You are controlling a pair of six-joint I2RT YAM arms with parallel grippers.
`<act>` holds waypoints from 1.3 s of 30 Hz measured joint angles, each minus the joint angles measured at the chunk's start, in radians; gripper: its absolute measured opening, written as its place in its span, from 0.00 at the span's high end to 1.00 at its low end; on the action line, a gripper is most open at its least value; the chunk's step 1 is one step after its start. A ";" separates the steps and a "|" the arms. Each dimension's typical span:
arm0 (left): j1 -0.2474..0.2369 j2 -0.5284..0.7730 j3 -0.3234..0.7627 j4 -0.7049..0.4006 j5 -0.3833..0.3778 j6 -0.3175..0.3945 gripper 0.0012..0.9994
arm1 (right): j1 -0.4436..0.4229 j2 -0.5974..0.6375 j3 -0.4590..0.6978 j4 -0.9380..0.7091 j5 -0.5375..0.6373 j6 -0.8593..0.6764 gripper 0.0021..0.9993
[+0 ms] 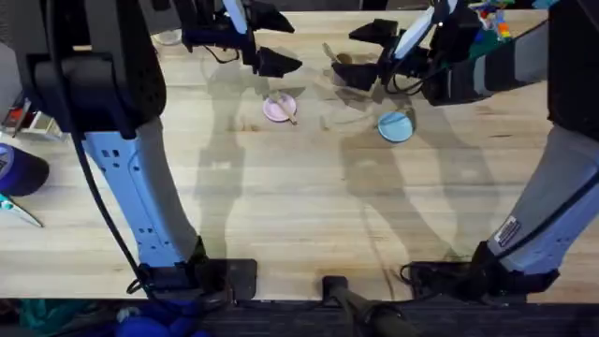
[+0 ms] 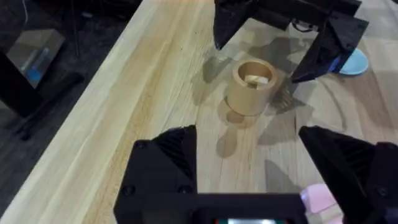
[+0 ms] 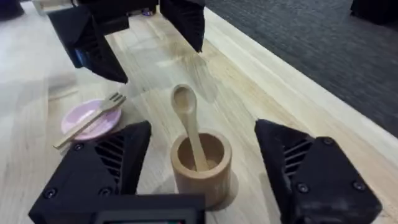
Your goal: Pick up a utensil and set it on the pink plate, then put the other utensil in the container.
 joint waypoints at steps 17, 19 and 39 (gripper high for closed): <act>0.000 -0.033 0.127 -0.153 -0.412 -0.302 0.00 | -0.001 -0.196 -0.002 -0.131 0.047 0.128 0.00; 0.000 -0.062 0.146 -0.213 -0.466 -0.306 0.00 | -0.003 -0.219 -0.002 -0.194 0.055 0.132 0.00; 0.000 -0.463 0.203 -0.605 -0.736 -0.404 0.00 | -0.204 -0.710 -0.002 -1.031 0.117 0.116 0.00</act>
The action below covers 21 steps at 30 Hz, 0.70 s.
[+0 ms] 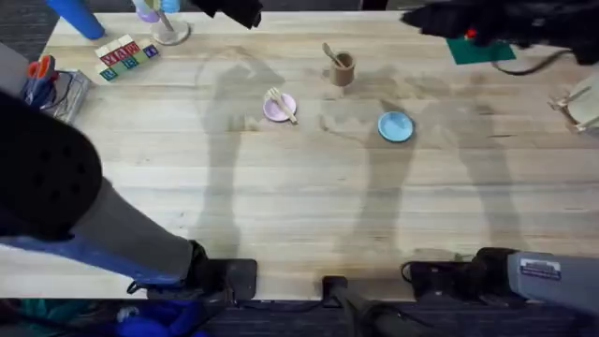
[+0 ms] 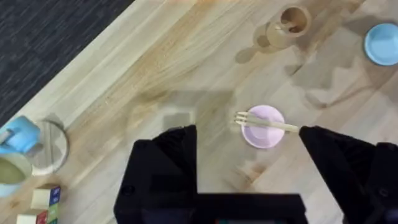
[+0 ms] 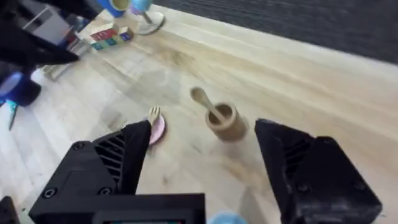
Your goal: Pick up a utensil and set it on the pink plate, then put the other utensil in the container.
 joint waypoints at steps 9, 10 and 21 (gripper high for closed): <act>0.000 -0.103 0.000 -0.054 -0.003 -0.039 0.00 | -0.156 -0.227 0.000 -0.337 0.076 -0.086 0.00; 0.000 -0.110 0.000 -0.055 -0.003 -0.045 0.00 | -0.161 -0.250 0.000 -0.369 0.095 -0.101 0.00; 0.000 -0.134 0.000 -0.115 -0.006 -0.060 0.00 | -0.163 -0.384 0.000 -0.653 0.335 -0.151 0.00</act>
